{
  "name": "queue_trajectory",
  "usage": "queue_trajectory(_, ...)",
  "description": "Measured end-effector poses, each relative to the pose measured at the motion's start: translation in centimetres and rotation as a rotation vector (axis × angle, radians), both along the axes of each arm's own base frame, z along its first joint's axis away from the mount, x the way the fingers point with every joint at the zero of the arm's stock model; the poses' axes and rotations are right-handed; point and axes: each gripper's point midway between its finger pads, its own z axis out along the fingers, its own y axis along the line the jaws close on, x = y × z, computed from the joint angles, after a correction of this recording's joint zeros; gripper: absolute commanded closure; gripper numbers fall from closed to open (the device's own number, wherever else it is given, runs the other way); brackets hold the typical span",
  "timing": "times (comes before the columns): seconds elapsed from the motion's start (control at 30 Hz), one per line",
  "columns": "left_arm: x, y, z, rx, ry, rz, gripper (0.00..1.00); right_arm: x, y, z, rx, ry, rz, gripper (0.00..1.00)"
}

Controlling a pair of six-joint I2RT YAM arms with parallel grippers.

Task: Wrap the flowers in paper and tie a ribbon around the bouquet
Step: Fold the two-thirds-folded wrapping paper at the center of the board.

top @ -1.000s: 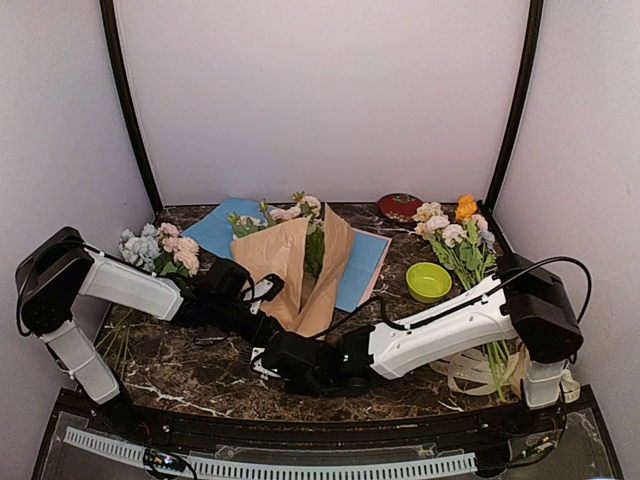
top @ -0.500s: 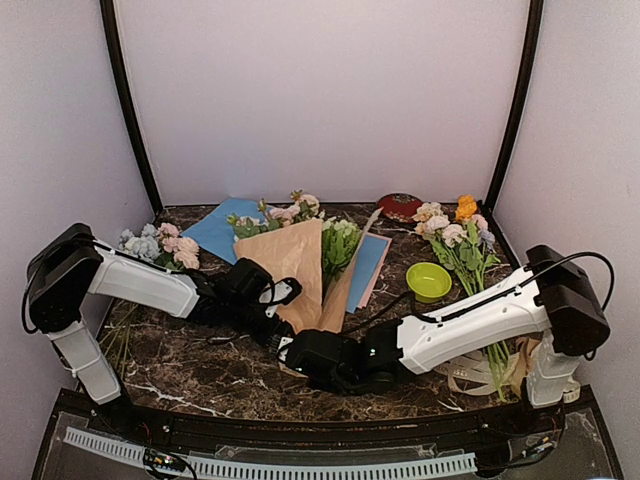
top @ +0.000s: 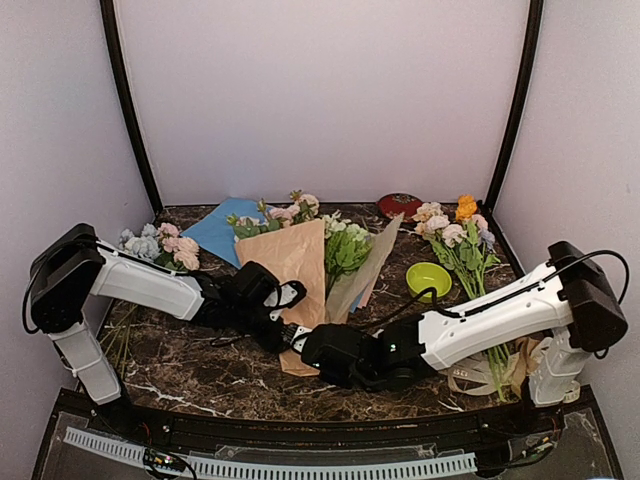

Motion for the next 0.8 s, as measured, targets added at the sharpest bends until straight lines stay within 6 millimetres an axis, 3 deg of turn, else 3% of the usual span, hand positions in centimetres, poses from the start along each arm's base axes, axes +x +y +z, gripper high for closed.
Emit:
queue_trajectory(0.27,0.2,-0.5,0.0,-0.011,-0.009,-0.006,0.38,0.6,4.3,-0.6,-0.014,-0.072,0.082,1.0)
queue_trajectory(0.6,0.0,-1.4,0.2,-0.086,-0.01,-0.022,0.38,-0.1,4.8,-6.5,-0.182,-0.07,0.207,1.0)
queue_trajectory(0.8,-0.5,-1.2,0.5,-0.114,0.032,-0.018,0.33,-0.2,4.9,-6.9,-0.189,-0.078,0.218,1.0)
